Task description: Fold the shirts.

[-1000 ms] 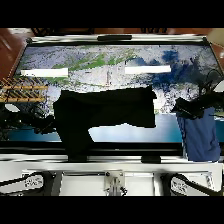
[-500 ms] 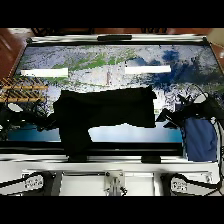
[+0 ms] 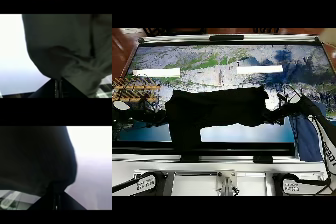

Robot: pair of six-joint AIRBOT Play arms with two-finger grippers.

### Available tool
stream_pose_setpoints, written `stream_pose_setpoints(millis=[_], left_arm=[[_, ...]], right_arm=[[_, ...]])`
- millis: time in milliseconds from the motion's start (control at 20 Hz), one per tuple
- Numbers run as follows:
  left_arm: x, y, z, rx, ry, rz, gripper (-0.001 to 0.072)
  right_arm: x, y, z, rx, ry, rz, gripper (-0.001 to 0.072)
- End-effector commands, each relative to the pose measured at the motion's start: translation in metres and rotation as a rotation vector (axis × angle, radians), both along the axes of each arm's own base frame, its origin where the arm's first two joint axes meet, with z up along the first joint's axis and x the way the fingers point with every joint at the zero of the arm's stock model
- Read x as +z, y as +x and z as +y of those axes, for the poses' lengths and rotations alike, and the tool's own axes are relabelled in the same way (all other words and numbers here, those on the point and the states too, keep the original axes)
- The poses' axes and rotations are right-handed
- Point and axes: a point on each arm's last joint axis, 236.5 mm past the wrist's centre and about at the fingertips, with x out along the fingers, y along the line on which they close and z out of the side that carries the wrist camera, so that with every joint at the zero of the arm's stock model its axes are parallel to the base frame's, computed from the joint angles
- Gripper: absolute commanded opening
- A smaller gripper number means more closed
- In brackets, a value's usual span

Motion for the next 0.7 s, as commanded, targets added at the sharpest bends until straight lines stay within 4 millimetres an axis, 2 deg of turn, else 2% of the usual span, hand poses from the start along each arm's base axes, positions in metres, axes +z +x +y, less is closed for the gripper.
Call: stream_pose_setpoints(millis=[0,50,100,150,200,250,300,350,400,450,500,550,600,650], left_arm=[[0.092,0.043,0.013,0.003,0.079,-0.274,0.0033],[0.155,0.060,0.017,-0.009,0.132,-0.444,0.0033],[0.227,0.067,0.019,-0.033,0.196,-0.628,0.0033],[0.314,0.064,0.019,-0.047,0.279,-0.851,0.0034],[0.402,0.048,0.018,-0.027,0.356,-1.075,0.0035],[0.488,0.020,0.015,0.022,0.421,-1.305,0.0035],[0.571,-0.025,0.009,0.086,0.473,-1.542,0.0035],[0.635,-0.077,0.002,0.142,0.511,-1.742,0.0034],[0.672,-0.120,-0.004,0.196,0.519,-1.864,0.0034],[0.692,-0.156,-0.008,0.253,0.479,-1.924,0.0034],[0.699,-0.180,-0.013,0.280,0.442,-1.945,0.0035],[0.699,-0.201,-0.020,0.277,0.436,-1.958,0.0034],[0.694,-0.213,-0.025,0.265,0.450,-1.948,0.0034],[0.686,-0.221,-0.024,0.281,0.446,-1.910,0.0034]], right_arm=[[0.066,0.036,0.004,0.045,-0.017,-0.229,0.0065],[0.112,0.052,0.003,0.092,-0.035,-0.377,0.0065],[0.175,0.065,0.003,0.149,-0.062,-0.569,0.0065],[0.244,0.072,0.002,0.177,-0.101,-0.769,0.0065],[0.328,0.071,-0.002,0.157,-0.154,-1.005,0.0065],[0.413,0.058,-0.009,0.101,-0.205,-1.242,0.0064],[0.501,0.027,-0.015,0.029,-0.244,-1.492,0.0065],[0.570,-0.014,-0.022,-0.042,-0.273,-1.702,0.0064],[0.627,-0.064,-0.028,-0.121,-0.280,-1.886,0.0065],[0.664,-0.112,-0.032,-0.199,-0.246,-2.010,0.0065],[0.682,-0.148,-0.032,-0.238,-0.216,-2.077,0.0065],[0.688,-0.175,-0.031,-0.252,-0.201,-2.105,0.0065],[0.684,-0.193,-0.029,-0.244,-0.210,-2.098,0.0065],[0.672,-0.200,-0.031,-0.219,-0.270,-2.059,0.0065]])
